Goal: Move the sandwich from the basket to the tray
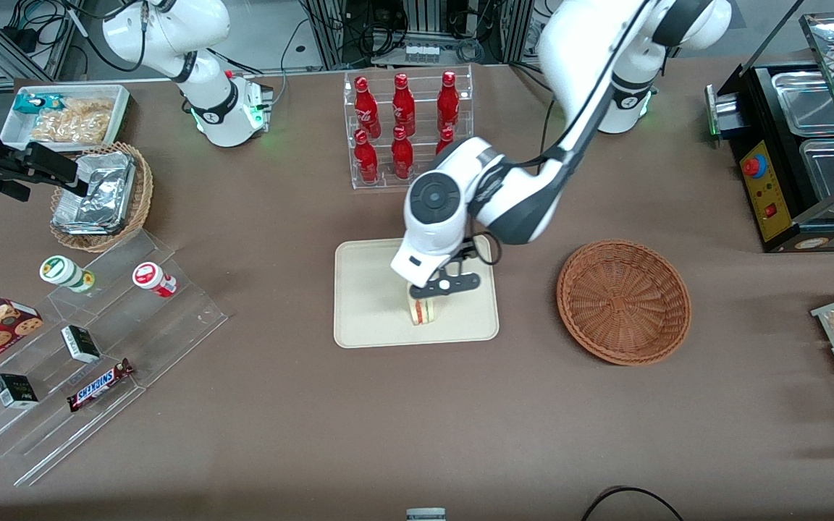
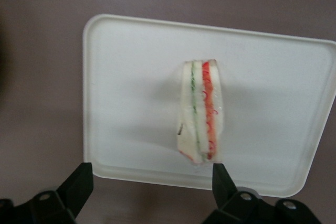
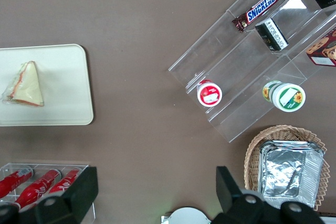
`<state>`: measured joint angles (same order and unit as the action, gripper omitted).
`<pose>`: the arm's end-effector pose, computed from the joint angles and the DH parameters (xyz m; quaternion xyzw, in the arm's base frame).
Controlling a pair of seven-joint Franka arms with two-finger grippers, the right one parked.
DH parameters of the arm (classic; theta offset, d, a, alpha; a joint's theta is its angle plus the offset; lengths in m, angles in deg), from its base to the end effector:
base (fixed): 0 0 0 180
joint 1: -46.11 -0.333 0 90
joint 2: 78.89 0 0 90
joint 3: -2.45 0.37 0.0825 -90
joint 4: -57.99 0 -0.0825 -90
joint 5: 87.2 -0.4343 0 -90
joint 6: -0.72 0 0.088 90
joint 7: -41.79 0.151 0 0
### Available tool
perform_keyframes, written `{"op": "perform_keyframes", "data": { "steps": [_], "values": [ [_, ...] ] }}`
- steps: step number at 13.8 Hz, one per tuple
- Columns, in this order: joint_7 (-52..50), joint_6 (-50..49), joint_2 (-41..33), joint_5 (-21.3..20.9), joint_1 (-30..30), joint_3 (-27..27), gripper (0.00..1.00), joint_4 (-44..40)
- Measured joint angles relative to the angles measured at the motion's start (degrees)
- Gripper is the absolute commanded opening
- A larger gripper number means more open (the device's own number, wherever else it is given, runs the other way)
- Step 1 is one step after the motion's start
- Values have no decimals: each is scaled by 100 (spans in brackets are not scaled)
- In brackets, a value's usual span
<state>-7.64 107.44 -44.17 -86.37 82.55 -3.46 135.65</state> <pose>0.5884 -0.5184 0.3442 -0.9956 -0.0717 0.0596 0.0089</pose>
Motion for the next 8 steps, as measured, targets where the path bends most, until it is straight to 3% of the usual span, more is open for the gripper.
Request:
{"op": "perform_keyframes", "data": {
  "steps": [4, 8],
  "values": [
    [233, -1056, -367, -6, -637, 53, 100, 29],
    [689, -1267, -757, -184, -1124, 285, 100, 527]
  ]
}}
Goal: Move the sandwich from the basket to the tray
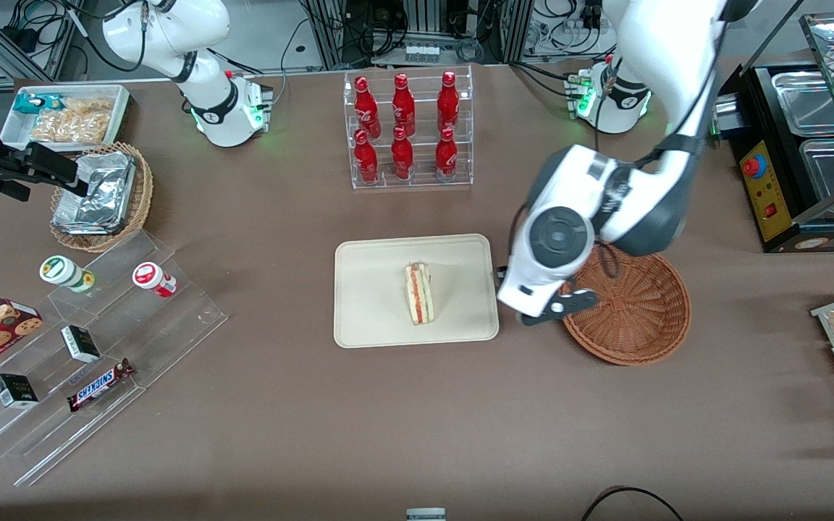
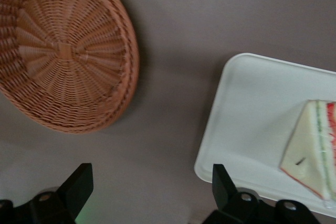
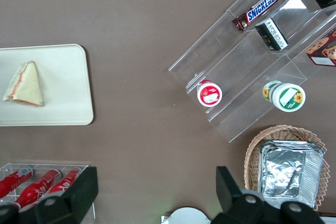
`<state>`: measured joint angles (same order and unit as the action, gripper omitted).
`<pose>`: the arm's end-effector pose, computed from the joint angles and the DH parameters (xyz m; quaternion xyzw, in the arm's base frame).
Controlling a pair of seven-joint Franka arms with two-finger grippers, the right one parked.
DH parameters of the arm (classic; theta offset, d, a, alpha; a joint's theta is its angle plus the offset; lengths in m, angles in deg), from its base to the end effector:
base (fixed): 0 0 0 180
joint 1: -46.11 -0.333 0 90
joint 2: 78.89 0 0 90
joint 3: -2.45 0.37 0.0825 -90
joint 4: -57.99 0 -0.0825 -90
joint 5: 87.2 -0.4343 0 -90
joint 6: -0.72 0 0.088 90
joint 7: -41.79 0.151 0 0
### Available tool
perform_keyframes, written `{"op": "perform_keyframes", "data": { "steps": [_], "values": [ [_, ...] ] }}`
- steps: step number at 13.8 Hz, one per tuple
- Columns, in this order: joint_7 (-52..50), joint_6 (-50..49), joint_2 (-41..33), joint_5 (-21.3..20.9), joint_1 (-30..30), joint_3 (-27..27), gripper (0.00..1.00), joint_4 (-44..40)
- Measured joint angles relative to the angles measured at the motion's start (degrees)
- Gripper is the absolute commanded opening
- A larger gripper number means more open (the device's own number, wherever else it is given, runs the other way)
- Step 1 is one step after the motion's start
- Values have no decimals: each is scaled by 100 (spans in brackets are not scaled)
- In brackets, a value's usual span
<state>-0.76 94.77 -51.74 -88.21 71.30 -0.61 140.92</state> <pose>0.6392 -0.3343 0.3839 -0.9826 -0.1226 0.1156 0.0774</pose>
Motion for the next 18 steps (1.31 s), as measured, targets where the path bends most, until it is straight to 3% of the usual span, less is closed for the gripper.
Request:
{"op": "perform_keyframes", "data": {
  "steps": [8, 11, 15, 18],
  "values": [
    [1204, 139, -1203, -20, -912, 30, 100, 1359],
    [2018, 28, -1773, -21, -1624, -201, 100, 1718],
    [3034, -568, -2423, -21, -2404, -567, 100, 1834],
    [3539, -896, -2784, -50, -2580, -586, 100, 1767]
  ]
}}
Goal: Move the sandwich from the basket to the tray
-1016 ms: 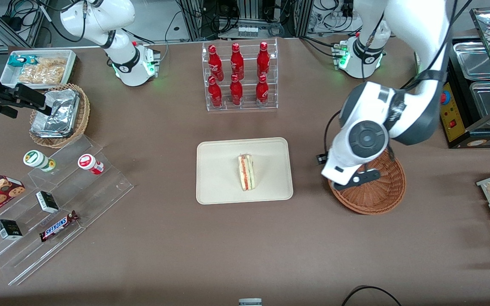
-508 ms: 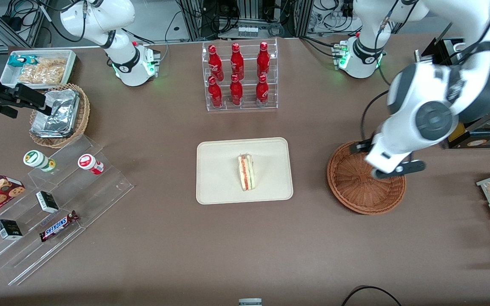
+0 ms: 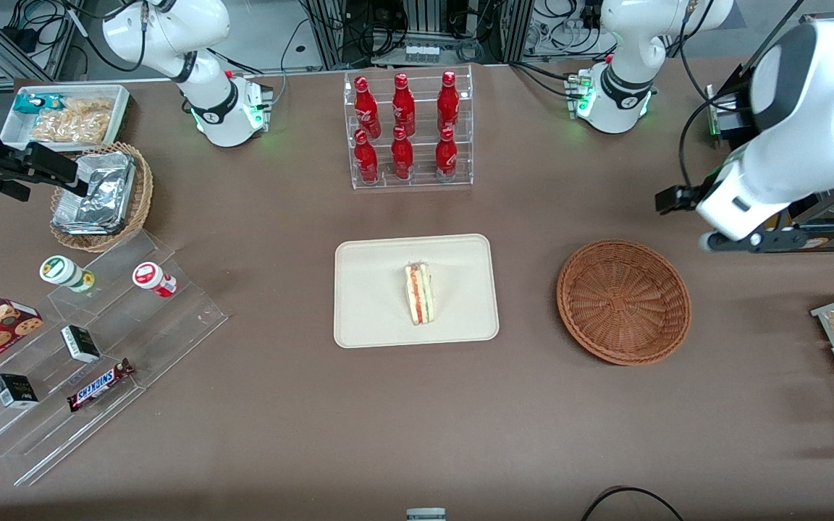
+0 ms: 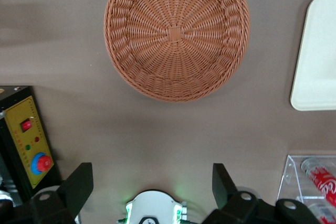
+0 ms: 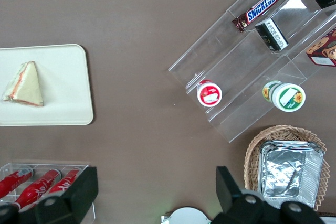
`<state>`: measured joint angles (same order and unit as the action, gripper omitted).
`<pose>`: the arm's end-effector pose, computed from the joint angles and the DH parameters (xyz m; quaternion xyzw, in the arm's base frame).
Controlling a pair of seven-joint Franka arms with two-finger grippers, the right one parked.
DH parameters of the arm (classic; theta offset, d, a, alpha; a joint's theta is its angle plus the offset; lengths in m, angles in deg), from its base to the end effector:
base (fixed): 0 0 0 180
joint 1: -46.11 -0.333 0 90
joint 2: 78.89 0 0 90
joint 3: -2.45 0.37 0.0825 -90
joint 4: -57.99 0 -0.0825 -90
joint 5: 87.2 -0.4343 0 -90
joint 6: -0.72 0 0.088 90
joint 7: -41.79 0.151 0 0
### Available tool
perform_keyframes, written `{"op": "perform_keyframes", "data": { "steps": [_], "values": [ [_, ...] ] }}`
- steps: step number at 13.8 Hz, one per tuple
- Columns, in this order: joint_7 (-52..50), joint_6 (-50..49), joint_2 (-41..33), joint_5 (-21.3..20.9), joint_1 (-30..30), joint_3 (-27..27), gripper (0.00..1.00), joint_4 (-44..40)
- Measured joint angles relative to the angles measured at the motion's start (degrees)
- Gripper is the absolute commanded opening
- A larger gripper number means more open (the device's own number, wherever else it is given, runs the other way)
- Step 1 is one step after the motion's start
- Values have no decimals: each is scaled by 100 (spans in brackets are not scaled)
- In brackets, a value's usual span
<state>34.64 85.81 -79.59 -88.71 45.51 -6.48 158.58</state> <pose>0.5611 -0.0783 0.5422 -0.9915 0.0107 0.1258 0.0313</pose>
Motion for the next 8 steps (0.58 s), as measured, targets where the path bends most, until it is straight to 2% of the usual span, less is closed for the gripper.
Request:
{"op": "perform_keyframes", "data": {
  "steps": [4, 8],
  "values": [
    [287, -614, -142, -241, -22, 233, 100, -542],
    [489, -397, -153, -241, -33, 400, 100, -675]
  ]
}}
